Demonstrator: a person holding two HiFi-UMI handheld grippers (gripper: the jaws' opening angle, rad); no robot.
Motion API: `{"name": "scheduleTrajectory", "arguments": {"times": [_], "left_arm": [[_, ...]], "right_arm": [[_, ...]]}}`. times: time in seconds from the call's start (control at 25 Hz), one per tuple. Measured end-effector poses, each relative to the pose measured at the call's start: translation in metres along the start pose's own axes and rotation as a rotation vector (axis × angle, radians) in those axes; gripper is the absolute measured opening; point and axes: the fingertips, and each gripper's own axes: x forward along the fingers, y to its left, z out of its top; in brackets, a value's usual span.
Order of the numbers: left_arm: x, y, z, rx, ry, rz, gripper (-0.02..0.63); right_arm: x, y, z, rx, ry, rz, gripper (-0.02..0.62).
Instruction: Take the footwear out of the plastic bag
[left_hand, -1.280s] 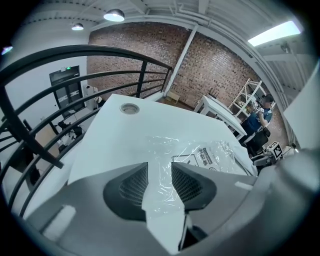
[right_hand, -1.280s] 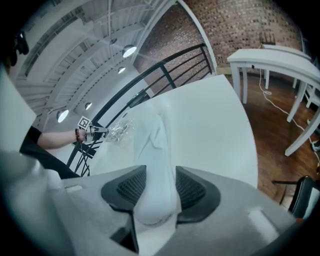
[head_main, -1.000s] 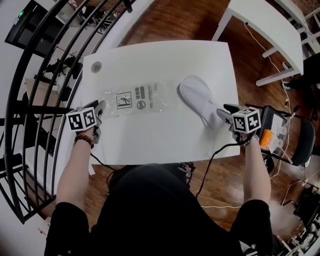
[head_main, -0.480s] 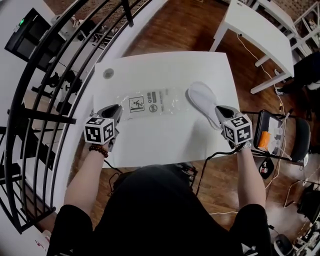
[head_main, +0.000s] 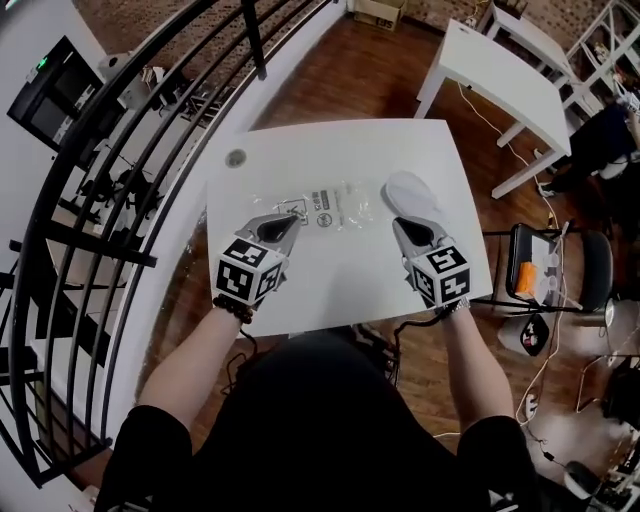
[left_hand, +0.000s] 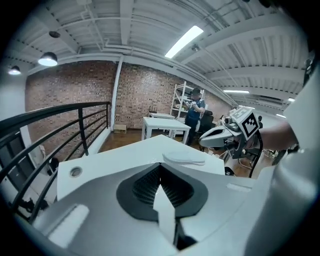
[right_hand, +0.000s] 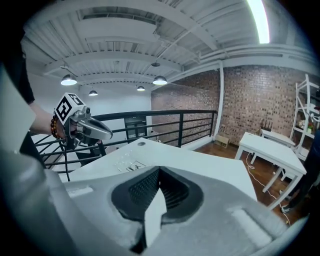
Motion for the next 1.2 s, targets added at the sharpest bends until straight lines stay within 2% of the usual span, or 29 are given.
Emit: {"name": "scheduleTrajectory", "arguments": {"times": [0.36,0.52,0.92,1.2], "left_arm": [[-0.016,-0.061,0.018,0.102,-0.072,-0.111,0.017],[-0.027,-0.082,0.021,0.140,-0.112,-0.130,0.017],[-0.044,-0.102,0.019,0.165,-0.152,-0.151,0.017],[-0.046,-0.102,0.015,0.172,-0.144,-0.146,0.017]], "right_arm": [[-0.018,0.077,0.028,0.030,-0.121,-0.029,-0.008],[-0.031,0.104,0.037,-0.006,-0.158,-0.053,-0.008],[-0.048,0.137,0.039,-0.034,-0.185,-0.087,-0.008],[-0.050,0.140,0.041,-0.041,-0.189,-0.091,-0.008]]}}
